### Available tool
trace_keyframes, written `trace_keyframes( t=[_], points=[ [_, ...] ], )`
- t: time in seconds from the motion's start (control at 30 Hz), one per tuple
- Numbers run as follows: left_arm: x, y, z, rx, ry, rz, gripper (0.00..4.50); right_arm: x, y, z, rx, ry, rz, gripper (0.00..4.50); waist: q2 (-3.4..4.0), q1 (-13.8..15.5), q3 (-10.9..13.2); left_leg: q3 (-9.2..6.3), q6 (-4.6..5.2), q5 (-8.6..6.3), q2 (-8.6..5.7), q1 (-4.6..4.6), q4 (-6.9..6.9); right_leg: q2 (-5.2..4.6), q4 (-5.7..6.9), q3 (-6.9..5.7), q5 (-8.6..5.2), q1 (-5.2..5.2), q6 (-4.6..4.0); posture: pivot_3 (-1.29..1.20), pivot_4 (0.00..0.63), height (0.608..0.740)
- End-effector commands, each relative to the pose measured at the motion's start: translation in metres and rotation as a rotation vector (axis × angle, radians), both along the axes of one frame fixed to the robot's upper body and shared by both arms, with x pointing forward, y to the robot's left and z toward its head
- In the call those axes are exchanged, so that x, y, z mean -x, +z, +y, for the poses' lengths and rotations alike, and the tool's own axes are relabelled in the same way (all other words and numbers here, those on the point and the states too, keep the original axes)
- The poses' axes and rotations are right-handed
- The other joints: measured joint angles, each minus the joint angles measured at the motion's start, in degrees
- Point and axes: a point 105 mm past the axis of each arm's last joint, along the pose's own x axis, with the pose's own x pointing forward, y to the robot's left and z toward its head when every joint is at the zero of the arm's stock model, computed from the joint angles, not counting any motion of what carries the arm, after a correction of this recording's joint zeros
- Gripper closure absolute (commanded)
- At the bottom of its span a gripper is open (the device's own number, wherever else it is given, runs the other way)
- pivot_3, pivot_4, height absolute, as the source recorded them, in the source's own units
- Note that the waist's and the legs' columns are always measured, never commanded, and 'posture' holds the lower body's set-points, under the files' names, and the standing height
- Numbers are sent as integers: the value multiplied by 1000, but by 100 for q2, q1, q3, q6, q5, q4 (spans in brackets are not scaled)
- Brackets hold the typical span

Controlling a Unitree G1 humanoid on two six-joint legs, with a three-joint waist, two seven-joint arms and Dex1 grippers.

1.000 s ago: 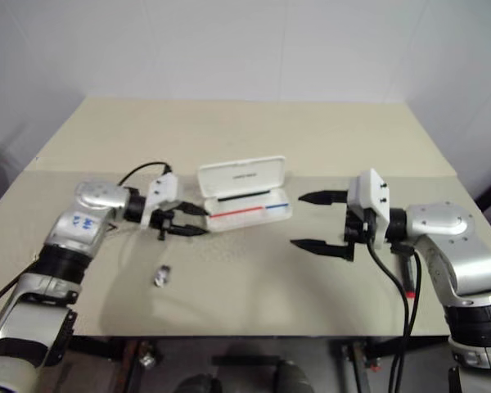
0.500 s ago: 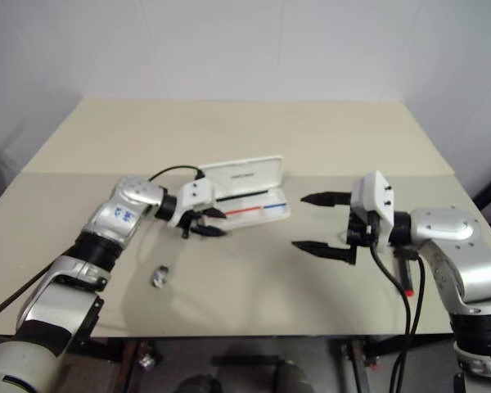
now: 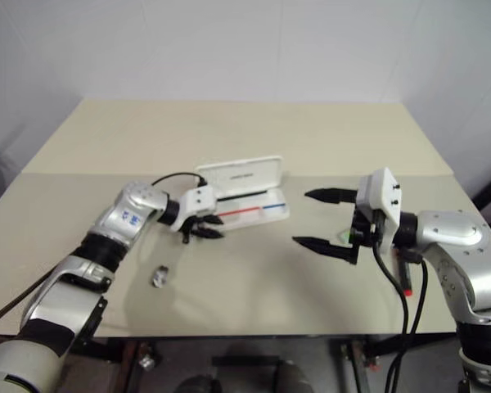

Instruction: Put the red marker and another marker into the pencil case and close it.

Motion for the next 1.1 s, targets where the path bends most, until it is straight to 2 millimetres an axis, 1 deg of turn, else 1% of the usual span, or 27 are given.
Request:
trace_keyframes(
  t=[0.03, 0.07, 0.2, 0.3, 0.43, 0.53, 0.63, 0.77, 0.93, 1.1],
  points=[
    [-1, -16, 11, -47, 37, 38, 4275, 7, 17, -3, 1, -8, -71, 0, 0, 7, 0, 1, 0, 0, 0, 3, 0, 0, 0, 1, 0, 1, -1, 0, 150, 740],
    [-1, -16, 10, -46, 33, 38, 4482, 7, 17, -3, 2, -9, -72, 0, -1, 10, -1, 0, -1, 1, 0, 4, 0, 0, 1, 1, -1, 1, -1, 0, 150, 740],
    [-1, -16, 7, -38, 22, 32, 4482, 7, 18, -4, 3, -14, -74, 0, -2, -10, -1, -1, 0, 5, -2, 31, 1, 0, 5, 2, 5, 27, -5, 0, 150, 740],
    [-1, -14, 3, -29, 8, 20, 4482, 7, 18, -6, 3, -17, -71, 0, -3, -11, -1, -2, 0, 5, -1, 77, -4, 1, -4, 1, 4, 78, -7, 0, 150, 740],
    [1, 6, -4, -7, -53, -45, 4482, 2, 13, -12, 8, -36, -48, 0, -3, -2, 0, -3, 0, 4, -1, 74, -4, 0, -6, 2, 4, 78, -6, 0, 150, 740],
    [7, 15, -8, 3, -94, -68, 4482, 1, 11, -16, 16, -46, -37, 0, -3, 1, 0, -2, 1, 2, -1, 66, -10, 0, -13, 2, 4, 72, -6, 0, 150, 740],
    [21, 22, -14, 9, -159, -77, 4482, -1, 7, -24, 26, -67, -20, 0, -3, 8, 1, -4, 3, 0, 2, 52, -13, -1, -15, -1, 3, 65, -5, 0, 150, 740],
    [41, 24, -17, 0, -203, -69, 4482, 1, 3, -32, 35, -88, -1, 0, -2, 11, 0, -4, 6, -2, 3, 17, -10, -3, -17, -3, 5, 38, -2, 0, 150, 740],
    [63, 18, -28, 0, -248, -32, 4482, 7, 0, -39, 47, -105, 15, 0, -3, 20, 1, -4, 5, -2, 2, -4, -4, -3, -9, -2, 5, 12, 0, 0, 150, 740],
    [76, 8, -35, 1, -268, 11, 4482, 21, -6, -45, 56, -100, 57, 0, -3, 18, 1, -3, 4, -1, 0, 2, -2, -3, -15, 2, 5, 16, 0, 0, 150, 740]
  ],
)
